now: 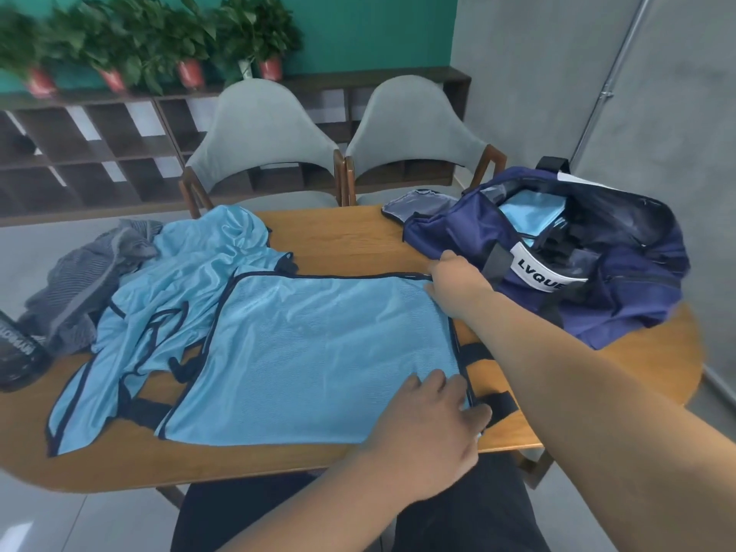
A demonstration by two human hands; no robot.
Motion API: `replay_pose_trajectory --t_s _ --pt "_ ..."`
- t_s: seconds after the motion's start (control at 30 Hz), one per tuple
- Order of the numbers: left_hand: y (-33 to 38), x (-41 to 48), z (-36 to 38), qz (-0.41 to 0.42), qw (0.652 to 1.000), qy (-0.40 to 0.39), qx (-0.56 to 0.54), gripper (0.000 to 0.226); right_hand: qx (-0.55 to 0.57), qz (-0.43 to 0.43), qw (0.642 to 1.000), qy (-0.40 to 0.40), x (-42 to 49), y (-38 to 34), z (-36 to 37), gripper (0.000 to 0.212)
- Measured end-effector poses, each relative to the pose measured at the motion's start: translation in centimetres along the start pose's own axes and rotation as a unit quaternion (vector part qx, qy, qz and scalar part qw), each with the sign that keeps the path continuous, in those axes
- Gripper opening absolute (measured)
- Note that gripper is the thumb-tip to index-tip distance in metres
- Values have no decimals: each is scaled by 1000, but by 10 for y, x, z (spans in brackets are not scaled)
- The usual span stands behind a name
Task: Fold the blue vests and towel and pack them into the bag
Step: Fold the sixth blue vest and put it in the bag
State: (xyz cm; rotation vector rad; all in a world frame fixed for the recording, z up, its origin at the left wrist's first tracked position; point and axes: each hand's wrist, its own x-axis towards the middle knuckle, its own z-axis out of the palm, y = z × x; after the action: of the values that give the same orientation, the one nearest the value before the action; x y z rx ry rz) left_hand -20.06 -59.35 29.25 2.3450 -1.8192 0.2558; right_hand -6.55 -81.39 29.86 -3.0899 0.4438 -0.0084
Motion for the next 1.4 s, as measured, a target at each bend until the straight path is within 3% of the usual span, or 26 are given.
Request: replay_pose_trajectory --t_s 0.17,0.27,0.4,0.53,0.67,0.8,1.0,1.13,1.4 --pt "19 0 -14 1 995 -69 67 29 38 -11 999 -3 -2 7 -16 24" --pt "20 -5 -10 23 992 -70 99 42 54 -21 998 3 -9 16 -27 22" --pt "21 -9 5 41 990 -50 122 41 75 -28 997 8 -22 24 -39 27" --pt "18 -10 20 18 997 60 46 25 89 -37 995 15 -34 31 -48 32" --pt "15 -12 6 -53 978 141 -141 16 125 -24 991 46 -45 39 -68 35" --pt "16 -10 -31 -133 925 225 -276 15 237 58 968 51 -50 46 -93 26" --pt "15 -20 -69 -298 784 332 -431 9 433 152 886 62 -44 28 -120 15" --pt "4 -36 -83 -366 699 388 -476 9 505 165 844 68 -25 -2 -120 18" --pt "-20 -75 -90 -445 583 470 -492 8 548 131 825 45 11 -91 -110 16"
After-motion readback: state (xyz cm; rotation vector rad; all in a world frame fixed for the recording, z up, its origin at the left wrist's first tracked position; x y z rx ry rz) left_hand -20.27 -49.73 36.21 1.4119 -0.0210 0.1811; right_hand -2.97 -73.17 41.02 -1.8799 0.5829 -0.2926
